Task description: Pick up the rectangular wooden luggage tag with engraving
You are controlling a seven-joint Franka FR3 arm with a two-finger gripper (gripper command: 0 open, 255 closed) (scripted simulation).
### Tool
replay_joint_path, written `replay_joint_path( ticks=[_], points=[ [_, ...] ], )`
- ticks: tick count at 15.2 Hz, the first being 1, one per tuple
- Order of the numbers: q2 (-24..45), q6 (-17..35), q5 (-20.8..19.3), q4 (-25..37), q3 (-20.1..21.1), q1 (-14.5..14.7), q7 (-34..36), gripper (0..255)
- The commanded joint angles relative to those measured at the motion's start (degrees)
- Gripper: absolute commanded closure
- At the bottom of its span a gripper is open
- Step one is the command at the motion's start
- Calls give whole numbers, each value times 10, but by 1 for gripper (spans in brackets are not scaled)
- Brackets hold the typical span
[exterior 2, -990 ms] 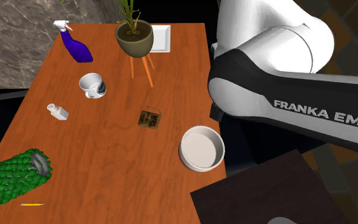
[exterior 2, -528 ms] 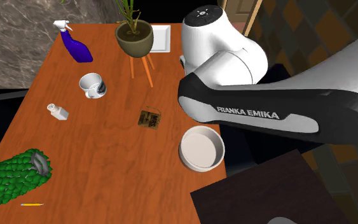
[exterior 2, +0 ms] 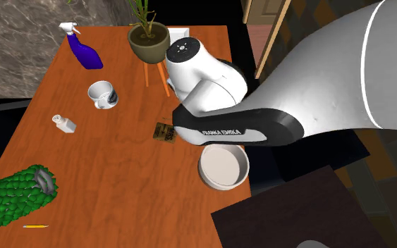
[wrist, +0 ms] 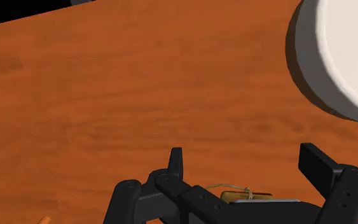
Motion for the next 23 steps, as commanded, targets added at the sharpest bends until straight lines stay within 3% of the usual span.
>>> replay_joint_path(
  ticks=[1,8,17,18,23],
  points=[
    [35,21,-22,21,3,9,-15,0],
    [148,71,-93,105,8,48,-56,0],
    [195,107,-115,114,-9,60,-35,0],
    [196,107,-115,115,-9,60,-35,255],
    [196,106,-114,115,-9,60,-35,255]
  ],
)
